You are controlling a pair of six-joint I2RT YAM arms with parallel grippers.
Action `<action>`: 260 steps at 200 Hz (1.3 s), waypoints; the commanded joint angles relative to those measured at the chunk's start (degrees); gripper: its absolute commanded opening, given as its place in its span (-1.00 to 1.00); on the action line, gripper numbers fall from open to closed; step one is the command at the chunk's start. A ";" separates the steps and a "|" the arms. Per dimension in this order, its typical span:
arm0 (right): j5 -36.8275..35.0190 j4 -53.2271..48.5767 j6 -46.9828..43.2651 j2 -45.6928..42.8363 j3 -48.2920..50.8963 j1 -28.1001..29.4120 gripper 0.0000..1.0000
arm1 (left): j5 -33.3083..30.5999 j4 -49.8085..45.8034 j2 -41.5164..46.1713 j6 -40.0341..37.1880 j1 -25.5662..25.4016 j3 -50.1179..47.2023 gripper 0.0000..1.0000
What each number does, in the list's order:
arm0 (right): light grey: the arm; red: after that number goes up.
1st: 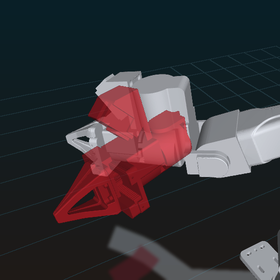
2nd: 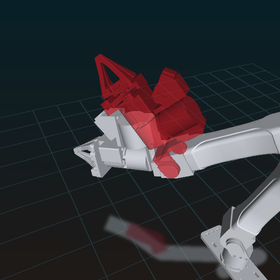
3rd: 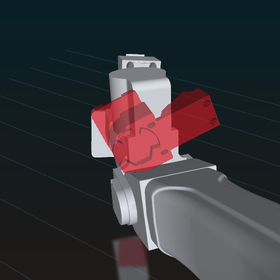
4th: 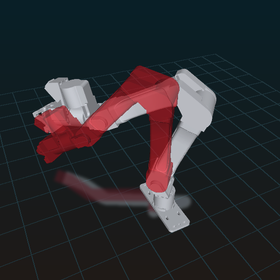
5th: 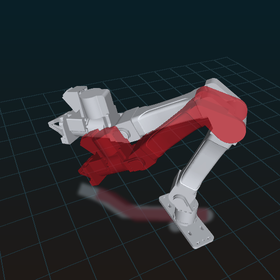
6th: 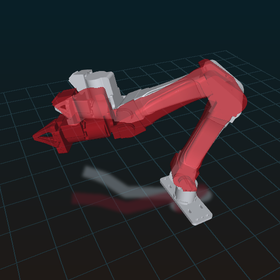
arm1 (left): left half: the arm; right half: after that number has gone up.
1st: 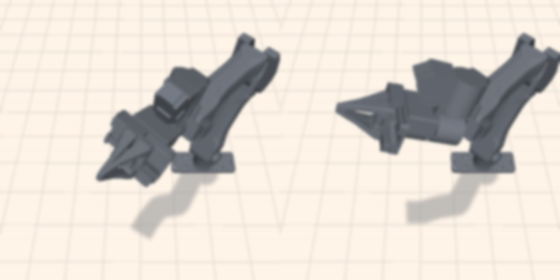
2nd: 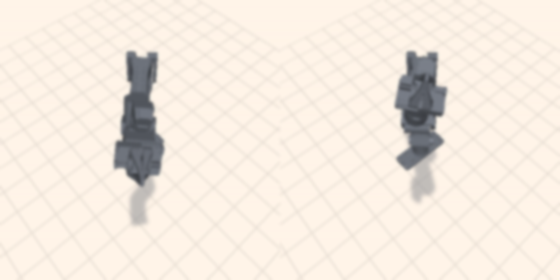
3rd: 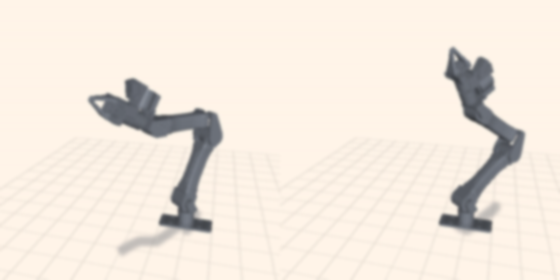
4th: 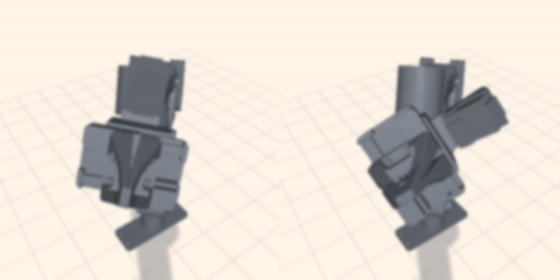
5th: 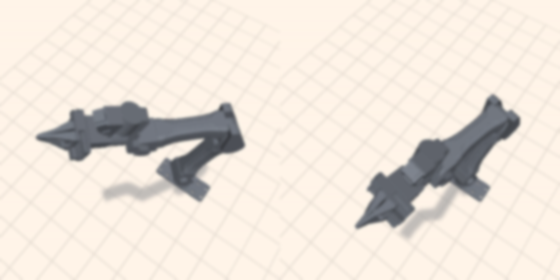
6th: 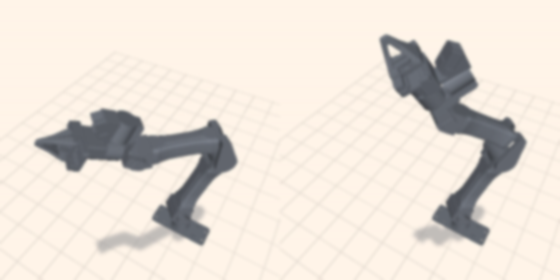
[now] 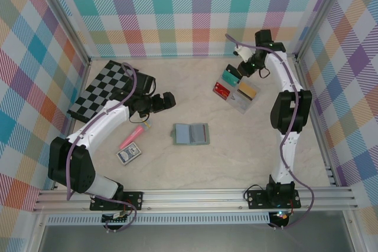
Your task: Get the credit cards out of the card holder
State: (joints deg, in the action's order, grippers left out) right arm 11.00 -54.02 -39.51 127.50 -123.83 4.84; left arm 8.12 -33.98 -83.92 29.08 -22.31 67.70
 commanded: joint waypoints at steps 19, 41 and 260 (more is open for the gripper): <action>5.14 -1.20 4.24 -1.49 -2.47 -0.28 -0.59 | 1.61 -0.93 -0.37 -0.21 0.77 1.73 1.00; 6.99 -0.74 9.72 -4.05 -2.34 -0.28 -0.46 | 2.72 -1.36 -0.37 0.23 0.69 2.32 1.00; 18.38 31.07 74.56 -37.11 66.17 20.04 0.18 | -2.70 4.27 -8.55 16.62 -17.45 -3.38 0.14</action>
State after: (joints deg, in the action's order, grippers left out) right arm 25.87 -31.55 29.67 88.42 -58.33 23.07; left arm 7.60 -29.76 -90.61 43.57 -39.22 64.90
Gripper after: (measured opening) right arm 0.601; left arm 0.610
